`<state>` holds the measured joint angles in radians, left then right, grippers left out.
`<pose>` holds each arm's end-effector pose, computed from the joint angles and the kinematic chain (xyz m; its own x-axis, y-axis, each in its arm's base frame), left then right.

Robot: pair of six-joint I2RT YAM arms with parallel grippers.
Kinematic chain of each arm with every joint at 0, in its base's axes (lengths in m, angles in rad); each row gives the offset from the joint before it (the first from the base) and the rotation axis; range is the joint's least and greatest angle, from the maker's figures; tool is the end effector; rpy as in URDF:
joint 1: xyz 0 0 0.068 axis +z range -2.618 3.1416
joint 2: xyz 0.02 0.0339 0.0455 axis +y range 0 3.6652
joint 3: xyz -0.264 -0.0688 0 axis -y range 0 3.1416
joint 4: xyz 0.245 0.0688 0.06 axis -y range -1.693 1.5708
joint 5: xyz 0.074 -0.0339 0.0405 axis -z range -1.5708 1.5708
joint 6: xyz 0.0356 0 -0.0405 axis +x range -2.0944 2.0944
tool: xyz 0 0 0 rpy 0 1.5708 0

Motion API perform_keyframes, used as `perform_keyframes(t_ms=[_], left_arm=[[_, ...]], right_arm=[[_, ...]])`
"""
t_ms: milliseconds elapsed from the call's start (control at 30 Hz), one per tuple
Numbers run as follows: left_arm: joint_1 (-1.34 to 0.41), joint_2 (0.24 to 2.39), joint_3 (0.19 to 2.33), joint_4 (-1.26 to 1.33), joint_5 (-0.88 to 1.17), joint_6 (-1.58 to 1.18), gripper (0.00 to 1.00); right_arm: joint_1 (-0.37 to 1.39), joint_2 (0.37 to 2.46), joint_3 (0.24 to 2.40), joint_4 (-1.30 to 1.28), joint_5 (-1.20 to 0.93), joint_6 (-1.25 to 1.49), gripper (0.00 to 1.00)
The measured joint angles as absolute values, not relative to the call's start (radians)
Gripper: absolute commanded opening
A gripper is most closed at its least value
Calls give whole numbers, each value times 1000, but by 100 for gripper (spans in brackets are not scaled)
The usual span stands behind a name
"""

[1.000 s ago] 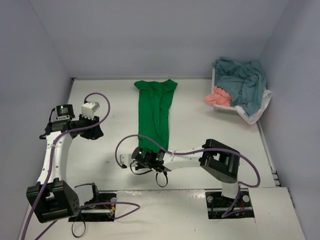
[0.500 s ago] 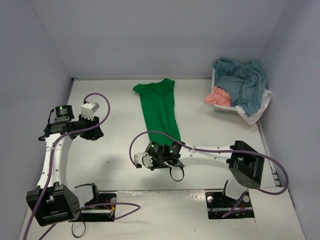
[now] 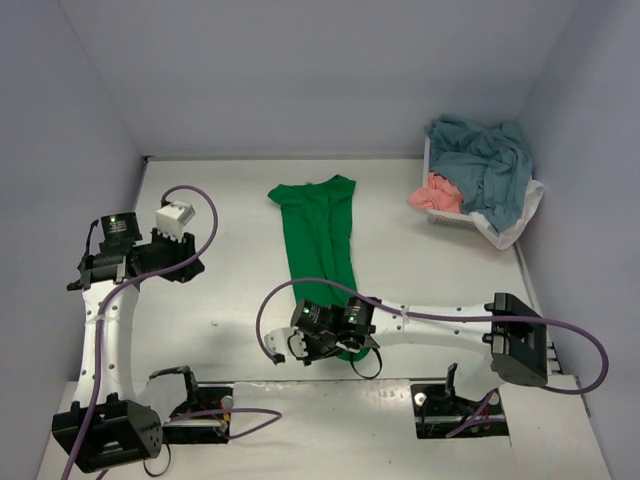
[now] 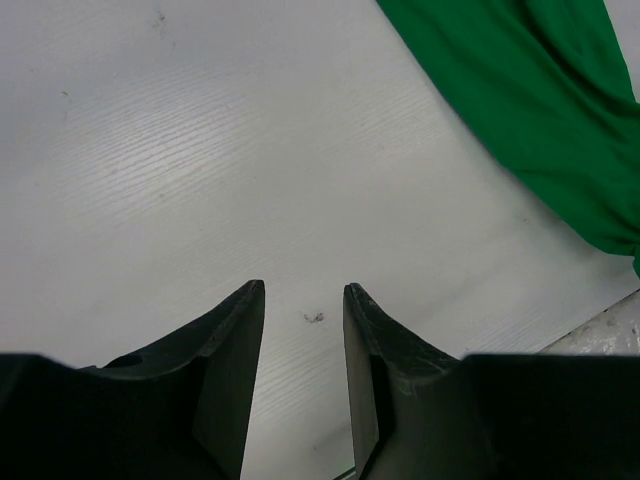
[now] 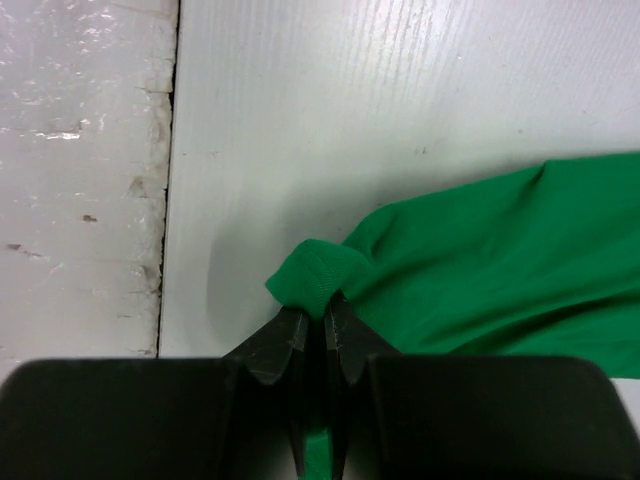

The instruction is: Fold and stack the t-shirts

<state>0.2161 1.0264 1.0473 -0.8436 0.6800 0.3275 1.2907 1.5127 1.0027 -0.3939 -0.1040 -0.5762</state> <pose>0.1964 0.0202 0.3299 -0.5971 0.1250 -0.7923 0.4680 0.8565 -0.2176 0.0837 0.3042 0.2238 0.3483 -0.7494 -0.5631 -0.9347 -0.2326 -0.2686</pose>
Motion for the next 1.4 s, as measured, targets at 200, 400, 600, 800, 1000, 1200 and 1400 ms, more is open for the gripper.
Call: perform_keyframes(t_ms=[200, 400, 600, 800, 1000, 1200, 1400], left_arm=[[216, 1026, 1055, -855, 680, 327, 32], [216, 1044, 1060, -857, 680, 324, 32], [216, 1064, 1060, -854, 681, 319, 32], [216, 1085, 1060, -834, 680, 310, 32], [216, 1102, 1060, -812, 680, 302, 32], [216, 1131, 1058, -787, 680, 301, 32], [216, 1181, 1056, -753, 679, 300, 32]], right_arm=[[1275, 1503, 1031, -413, -133, -596, 0], [1156, 1503, 1102, -415, -166, -648, 0], [1047, 1515, 1157, -417, -186, -716, 0], [957, 1589, 1230, -416, -226, -780, 0], [858, 1732, 1341, -415, -290, -842, 0], [781, 1880, 1460, -414, -344, -890, 0], [752, 1982, 1549, -413, -373, -921, 0]])
